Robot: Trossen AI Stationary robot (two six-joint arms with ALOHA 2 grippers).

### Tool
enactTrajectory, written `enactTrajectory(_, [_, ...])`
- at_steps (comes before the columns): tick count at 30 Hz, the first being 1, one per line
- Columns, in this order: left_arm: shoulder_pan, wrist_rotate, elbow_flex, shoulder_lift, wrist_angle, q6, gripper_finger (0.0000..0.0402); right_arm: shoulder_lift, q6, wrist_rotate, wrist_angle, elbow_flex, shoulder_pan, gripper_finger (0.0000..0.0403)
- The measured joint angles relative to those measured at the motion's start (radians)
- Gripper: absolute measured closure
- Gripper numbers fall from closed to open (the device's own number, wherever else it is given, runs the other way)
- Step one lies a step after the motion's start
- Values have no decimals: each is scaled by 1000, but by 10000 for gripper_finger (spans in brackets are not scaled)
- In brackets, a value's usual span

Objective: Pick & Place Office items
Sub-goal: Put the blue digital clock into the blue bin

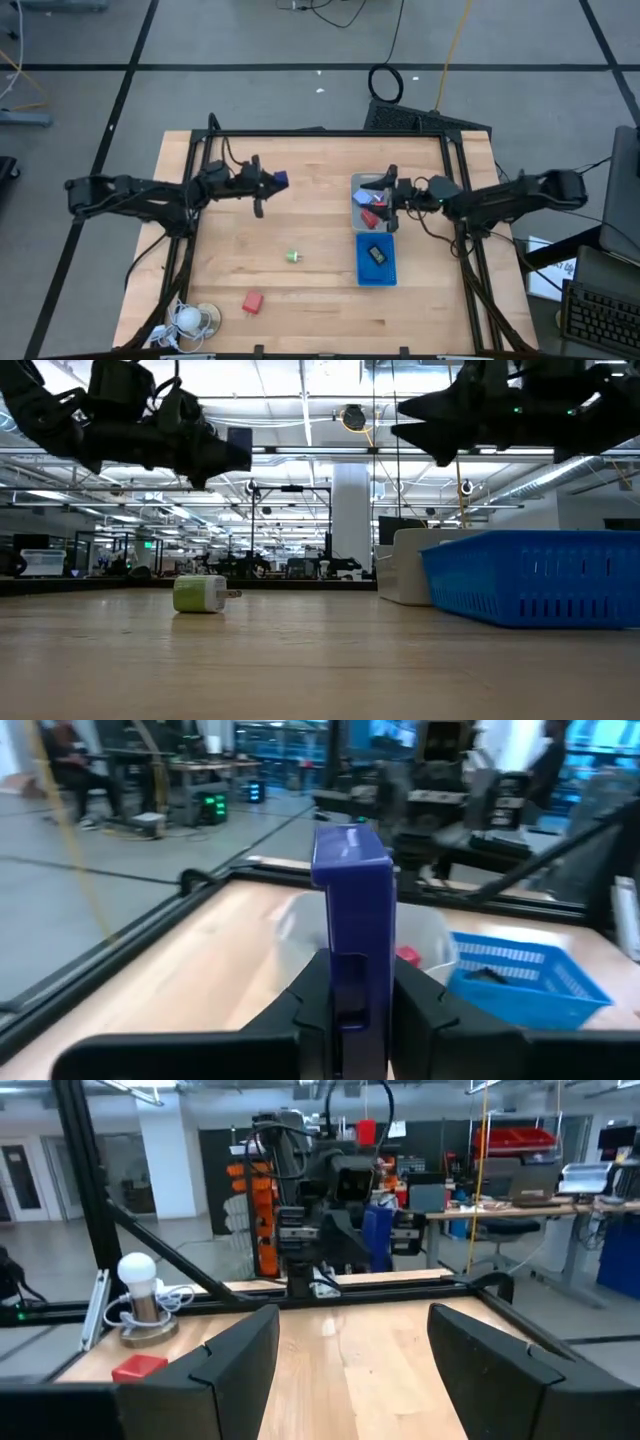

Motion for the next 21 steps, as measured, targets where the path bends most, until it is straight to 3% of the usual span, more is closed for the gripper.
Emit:
enactTrajectory(11, [-149, -15, 159, 194, -24, 60, 351, 300, 8, -23, 4, 226, 2, 156])
enactTrajectory(17, [-176, -53, 251, 269, -158, 61, 343, 379, 7, -138, -14, 344, 2, 156])
enactTrajectory(21, [-192, -57, 333, 297, -340, 37, 352, 378, -6, -157, -166, 403, 2, 156])
